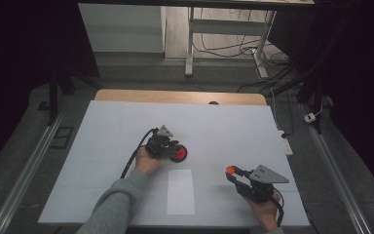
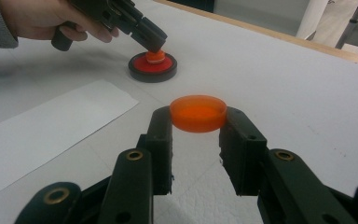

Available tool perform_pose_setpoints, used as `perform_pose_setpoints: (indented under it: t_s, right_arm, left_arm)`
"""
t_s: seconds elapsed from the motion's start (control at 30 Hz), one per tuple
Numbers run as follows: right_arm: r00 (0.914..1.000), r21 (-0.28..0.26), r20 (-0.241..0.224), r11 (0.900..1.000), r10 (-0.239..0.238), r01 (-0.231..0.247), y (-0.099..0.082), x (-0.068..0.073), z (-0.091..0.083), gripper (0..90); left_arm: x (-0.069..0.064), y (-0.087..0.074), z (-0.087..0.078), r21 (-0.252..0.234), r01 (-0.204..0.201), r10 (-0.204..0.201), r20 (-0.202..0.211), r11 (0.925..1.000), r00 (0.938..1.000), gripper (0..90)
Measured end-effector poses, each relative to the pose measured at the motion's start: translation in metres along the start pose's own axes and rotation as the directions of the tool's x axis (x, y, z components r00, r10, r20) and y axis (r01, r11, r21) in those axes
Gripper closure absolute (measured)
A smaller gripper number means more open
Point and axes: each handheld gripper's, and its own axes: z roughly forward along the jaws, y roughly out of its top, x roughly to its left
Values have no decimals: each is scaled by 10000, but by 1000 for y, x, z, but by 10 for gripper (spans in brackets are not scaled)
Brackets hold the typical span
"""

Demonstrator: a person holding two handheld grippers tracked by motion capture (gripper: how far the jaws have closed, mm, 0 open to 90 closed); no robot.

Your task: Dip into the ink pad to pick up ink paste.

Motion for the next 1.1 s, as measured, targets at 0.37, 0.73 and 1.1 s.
perform_pose_setpoints:
  t_s: [0.37, 0.73, 1.1]
  right_arm:
    - [10000, -13, -25, 10000, -41, 41, 1, 1, 0, 653]
    - [10000, -30, 5, 10000, -36, 36, 1, 1, 0, 653]
    - [10000, -43, -17, 10000, -5, 5, 1, 1, 0, 653]
  left_arm:
    - [-6, -2, 1, -28, -371, 370, -391, 9993, 9985, 729]
    - [-11, -5, 1, -160, -420, 409, -648, 9990, 9971, 730]
    - [-12, -6, 2, -231, -472, 453, -743, 9986, 9962, 730]
